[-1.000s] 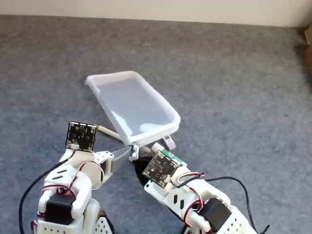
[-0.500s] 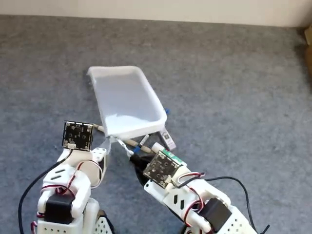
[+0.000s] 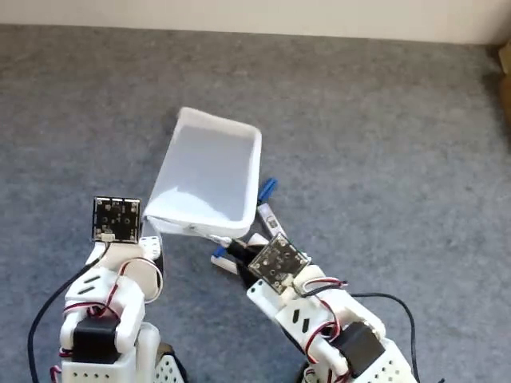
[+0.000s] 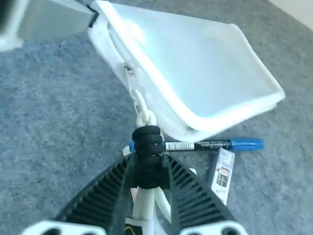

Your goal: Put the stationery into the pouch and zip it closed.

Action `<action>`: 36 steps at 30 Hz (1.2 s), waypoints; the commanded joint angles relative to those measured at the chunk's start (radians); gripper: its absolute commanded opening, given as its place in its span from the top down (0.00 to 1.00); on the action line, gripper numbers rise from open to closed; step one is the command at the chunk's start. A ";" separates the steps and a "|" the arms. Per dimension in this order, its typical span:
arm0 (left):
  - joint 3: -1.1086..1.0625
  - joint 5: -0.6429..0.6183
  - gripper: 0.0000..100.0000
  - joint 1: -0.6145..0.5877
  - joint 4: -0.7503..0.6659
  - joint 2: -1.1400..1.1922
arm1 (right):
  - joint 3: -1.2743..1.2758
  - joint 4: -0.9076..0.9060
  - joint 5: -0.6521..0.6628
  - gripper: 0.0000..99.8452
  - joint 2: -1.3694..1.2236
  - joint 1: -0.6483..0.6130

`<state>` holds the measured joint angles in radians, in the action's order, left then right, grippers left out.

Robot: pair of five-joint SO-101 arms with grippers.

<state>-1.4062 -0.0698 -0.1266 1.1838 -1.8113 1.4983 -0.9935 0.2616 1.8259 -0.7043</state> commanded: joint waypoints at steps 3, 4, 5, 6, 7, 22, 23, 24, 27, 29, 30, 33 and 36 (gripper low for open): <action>0.013 -0.008 0.99 -0.042 -0.029 -0.016 | -0.105 -0.048 0.011 1.00 -0.008 0.090; 0.013 -0.008 0.99 -0.042 -0.029 -0.016 | -0.111 -0.050 0.011 1.00 -0.008 0.105; 0.013 -0.008 0.99 -0.042 -0.029 -0.016 | -0.114 -0.050 0.011 1.00 -0.008 0.125; 0.013 -0.008 0.99 -0.044 -0.029 -0.016 | -0.114 -0.050 0.012 1.00 -0.008 0.145; 0.013 -0.008 0.99 -0.044 -0.029 -0.016 | -0.114 -0.050 0.012 1.00 -0.008 0.163; 0.004 -0.008 0.99 -0.044 -0.038 -0.016 | -0.131 -0.051 0.008 0.98 -0.008 0.179; 0.004 -0.008 0.99 -0.044 -0.038 -0.016 | -0.130 -0.051 0.008 0.96 -0.008 0.145; 0.004 -0.008 0.99 -0.044 -0.038 -0.016 | -0.125 -0.051 0.008 0.93 -0.008 0.108; 0.004 -0.008 0.99 -0.044 -0.038 -0.016 | -0.124 -0.051 0.008 0.84 -0.008 -0.001; 0.004 -0.008 0.99 -0.044 -0.038 -0.016 | -0.122 -0.051 0.008 0.81 -0.008 -0.061; 0.004 -0.008 0.99 -0.044 -0.038 -0.016 | -0.122 -0.051 0.008 0.80 -0.010 -0.084; 0.002 -0.008 0.99 -0.044 -0.037 -0.016 | -0.110 -0.047 0.008 0.79 -0.012 -0.137; 0.002 -0.008 0.99 -0.042 -0.037 -0.016 | -0.065 -0.021 0.008 0.79 -0.047 -0.182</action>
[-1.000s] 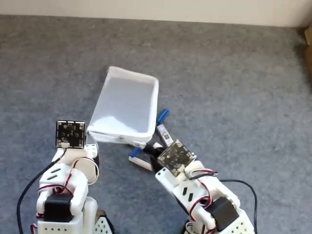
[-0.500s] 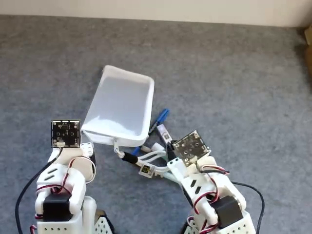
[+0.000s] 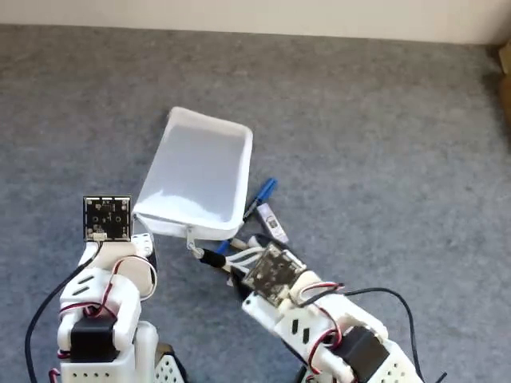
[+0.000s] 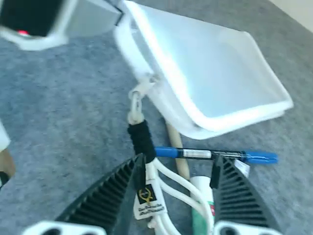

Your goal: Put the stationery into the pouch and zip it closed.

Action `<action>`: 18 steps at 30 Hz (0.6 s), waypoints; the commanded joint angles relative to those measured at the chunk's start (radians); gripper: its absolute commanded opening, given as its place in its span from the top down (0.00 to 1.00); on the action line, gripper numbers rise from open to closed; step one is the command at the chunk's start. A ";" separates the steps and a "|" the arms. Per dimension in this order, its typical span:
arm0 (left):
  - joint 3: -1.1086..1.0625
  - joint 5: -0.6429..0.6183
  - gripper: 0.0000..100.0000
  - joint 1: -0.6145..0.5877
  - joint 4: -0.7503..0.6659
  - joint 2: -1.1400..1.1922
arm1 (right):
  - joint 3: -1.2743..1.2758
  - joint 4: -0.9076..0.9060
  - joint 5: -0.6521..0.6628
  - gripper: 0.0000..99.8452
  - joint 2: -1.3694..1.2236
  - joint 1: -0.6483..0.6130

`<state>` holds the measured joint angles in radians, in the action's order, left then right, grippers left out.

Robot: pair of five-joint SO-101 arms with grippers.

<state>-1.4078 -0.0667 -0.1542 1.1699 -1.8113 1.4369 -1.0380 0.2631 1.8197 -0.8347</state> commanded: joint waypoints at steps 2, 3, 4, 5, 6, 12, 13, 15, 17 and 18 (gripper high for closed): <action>0.004 -0.011 0.99 -0.012 -0.023 -0.016 | 0.007 0.071 0.000 0.79 -0.104 -0.059; 0.004 -0.011 0.99 -0.012 -0.023 -0.016 | 0.008 0.099 -0.021 0.79 -0.143 -0.059; 0.004 -0.011 0.99 -0.012 -0.023 -0.016 | 0.010 0.127 -0.046 0.79 -0.186 -0.059; 0.004 -0.011 0.99 -0.012 -0.023 -0.016 | 0.008 0.151 -0.064 0.79 -0.234 -0.061; 0.004 -0.011 0.99 -0.012 -0.023 -0.016 | 0.001 0.177 -0.068 0.79 -0.280 -0.062; -0.007 -0.011 0.99 -0.012 -0.021 -0.016 | -0.076 0.326 -0.074 0.79 -0.553 -0.064; -0.008 -0.011 0.99 -0.012 -0.021 -0.016 | -0.088 0.352 -0.074 0.79 -0.591 -0.064; -0.008 -0.011 0.99 -0.013 -0.021 -0.016 | -0.105 0.390 -0.074 0.79 -0.656 -0.065; -0.008 -0.011 0.99 -0.013 -0.021 -0.016 | -0.117 0.417 -0.095 0.79 -0.708 -0.084; -0.008 -0.011 0.99 -0.013 -0.021 -0.016 | -0.120 0.432 -0.118 0.79 -0.730 -0.093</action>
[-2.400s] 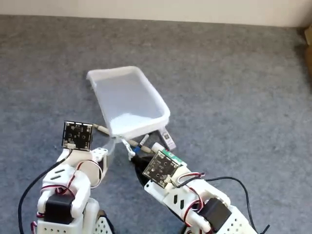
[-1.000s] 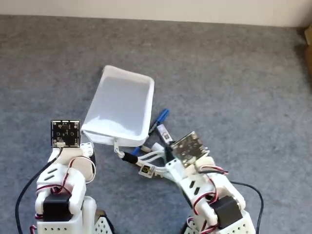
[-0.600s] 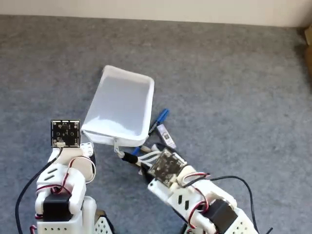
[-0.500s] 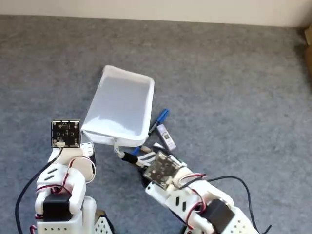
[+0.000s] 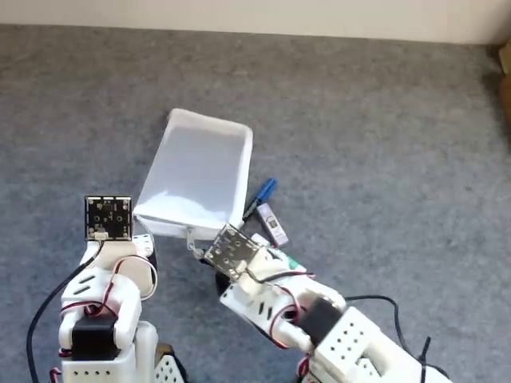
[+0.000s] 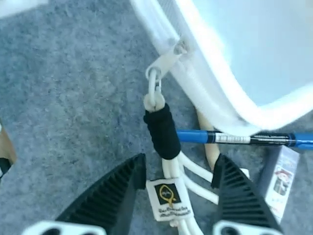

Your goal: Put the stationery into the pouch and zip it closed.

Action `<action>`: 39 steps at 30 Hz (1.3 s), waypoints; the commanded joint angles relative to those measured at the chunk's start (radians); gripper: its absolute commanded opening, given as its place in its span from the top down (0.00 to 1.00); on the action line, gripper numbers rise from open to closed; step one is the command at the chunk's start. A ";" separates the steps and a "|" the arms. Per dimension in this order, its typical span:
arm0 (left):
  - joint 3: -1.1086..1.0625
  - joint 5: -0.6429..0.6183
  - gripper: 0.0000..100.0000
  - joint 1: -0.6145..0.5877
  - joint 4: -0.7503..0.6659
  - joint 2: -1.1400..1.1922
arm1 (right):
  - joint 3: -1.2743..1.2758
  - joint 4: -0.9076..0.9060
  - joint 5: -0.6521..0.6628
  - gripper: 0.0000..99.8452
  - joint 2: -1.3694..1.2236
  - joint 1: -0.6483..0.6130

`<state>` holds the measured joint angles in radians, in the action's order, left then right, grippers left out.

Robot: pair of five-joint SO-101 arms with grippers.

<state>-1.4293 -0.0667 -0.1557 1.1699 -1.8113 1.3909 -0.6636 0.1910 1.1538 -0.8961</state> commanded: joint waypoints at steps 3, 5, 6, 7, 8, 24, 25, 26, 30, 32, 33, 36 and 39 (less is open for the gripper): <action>0.013 -0.011 0.99 -0.012 -0.021 -0.016 | -0.081 0.114 -0.074 0.79 -0.117 -0.056; 0.015 -0.011 0.99 -0.012 -0.021 -0.016 | -0.073 0.174 -0.077 0.79 -0.153 -0.058; 0.015 -0.011 0.99 -0.013 -0.021 -0.016 | -0.073 0.208 -0.077 0.79 -0.173 -0.058; 0.015 -0.011 0.99 -0.013 -0.021 -0.016 | -0.073 0.245 -0.077 0.79 -0.194 -0.058; 0.015 -0.011 0.99 -0.013 -0.020 -0.016 | -0.073 0.282 -0.077 0.79 -0.214 -0.056; 0.015 -0.011 0.99 -0.015 -0.015 -0.016 | -0.081 0.346 -0.072 0.98 -0.349 0.024; 0.015 -0.011 0.99 -0.015 -0.015 -0.016 | -0.081 0.346 -0.072 0.99 -0.348 0.036; 0.015 -0.011 0.99 -0.015 -0.015 -0.016 | -0.081 0.344 -0.072 1.00 -0.348 0.044; 0.015 -0.011 0.99 -0.015 -0.015 -0.016 | -0.082 0.288 -0.072 1.00 -0.348 0.050; 0.015 -0.011 0.99 -0.015 -0.015 -0.016 | -0.111 0.222 -0.072 1.00 -0.325 0.050; 0.015 -0.011 0.99 -0.015 -0.015 -0.016 | -0.125 0.183 -0.072 1.00 -0.297 0.050; 0.015 -0.011 0.99 -0.015 -0.015 -0.016 | -0.150 0.051 -0.074 1.00 -0.179 0.070; 0.013 -0.011 0.99 -0.015 -0.015 -0.016 | -0.148 -0.041 -0.072 1.00 -0.045 0.111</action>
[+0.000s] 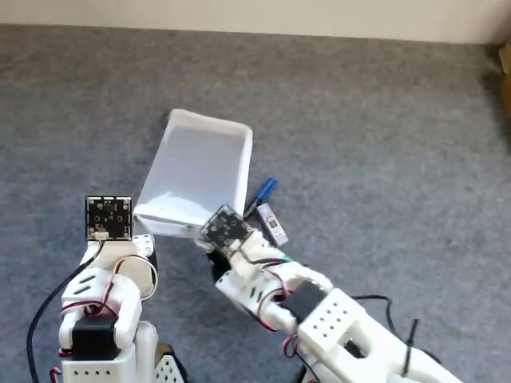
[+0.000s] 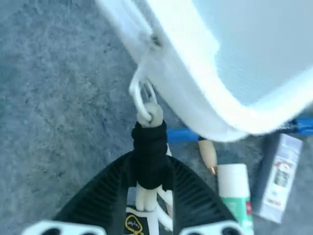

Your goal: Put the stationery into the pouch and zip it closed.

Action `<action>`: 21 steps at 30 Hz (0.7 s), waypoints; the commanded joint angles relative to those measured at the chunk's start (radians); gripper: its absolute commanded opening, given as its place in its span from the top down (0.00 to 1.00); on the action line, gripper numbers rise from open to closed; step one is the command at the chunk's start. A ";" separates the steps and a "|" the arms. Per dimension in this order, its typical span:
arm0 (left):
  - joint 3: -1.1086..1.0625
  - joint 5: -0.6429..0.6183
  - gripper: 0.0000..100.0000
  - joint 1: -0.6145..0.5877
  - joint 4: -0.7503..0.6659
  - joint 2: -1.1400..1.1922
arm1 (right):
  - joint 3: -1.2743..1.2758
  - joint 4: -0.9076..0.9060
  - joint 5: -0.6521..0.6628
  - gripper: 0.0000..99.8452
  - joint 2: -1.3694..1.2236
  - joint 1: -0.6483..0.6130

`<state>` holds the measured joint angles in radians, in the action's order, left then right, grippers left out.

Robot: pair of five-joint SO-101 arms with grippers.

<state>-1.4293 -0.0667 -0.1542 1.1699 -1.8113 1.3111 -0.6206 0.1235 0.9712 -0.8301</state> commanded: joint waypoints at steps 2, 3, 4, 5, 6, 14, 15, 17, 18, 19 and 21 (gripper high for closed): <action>0.013 -0.011 0.99 -0.016 -0.017 -0.016 | -0.068 -0.130 -0.005 1.00 0.216 0.079; 0.013 -0.011 0.99 -0.016 -0.017 -0.016 | -0.068 -0.153 -0.005 1.00 0.252 0.094; 0.013 -0.011 0.99 -0.016 -0.017 -0.016 | -0.067 -0.176 -0.005 1.00 0.278 0.108; 0.013 -0.011 0.99 -0.016 -0.017 -0.016 | -0.067 -0.200 -0.005 1.00 0.302 0.119; 0.013 -0.011 0.99 -0.016 -0.018 -0.016 | -0.067 -0.220 -0.005 1.00 0.318 0.130; 0.013 -0.011 0.99 -0.016 -0.018 -0.016 | -0.067 -0.252 -0.003 1.00 0.344 0.272; 0.013 -0.011 0.99 -0.016 -0.018 -0.016 | -0.067 -0.252 -0.003 1.00 0.346 0.295; 0.012 -0.011 0.99 -0.016 -0.018 -0.016 | -0.070 -0.252 -0.003 1.00 0.346 0.332; 0.012 -0.011 0.99 -0.016 -0.020 -0.016 | -0.071 -0.252 -0.003 1.00 0.346 0.344; 0.012 -0.011 0.99 -0.016 -0.020 -0.016 | -0.074 -0.252 -0.003 1.00 0.346 0.357; 0.012 -0.011 0.99 -0.016 -0.020 -0.016 | -0.076 -0.252 -0.003 1.00 0.348 0.381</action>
<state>-1.4293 -0.0698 -0.1496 1.1699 -1.8113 1.3111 -0.8646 0.1250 1.2919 -0.5155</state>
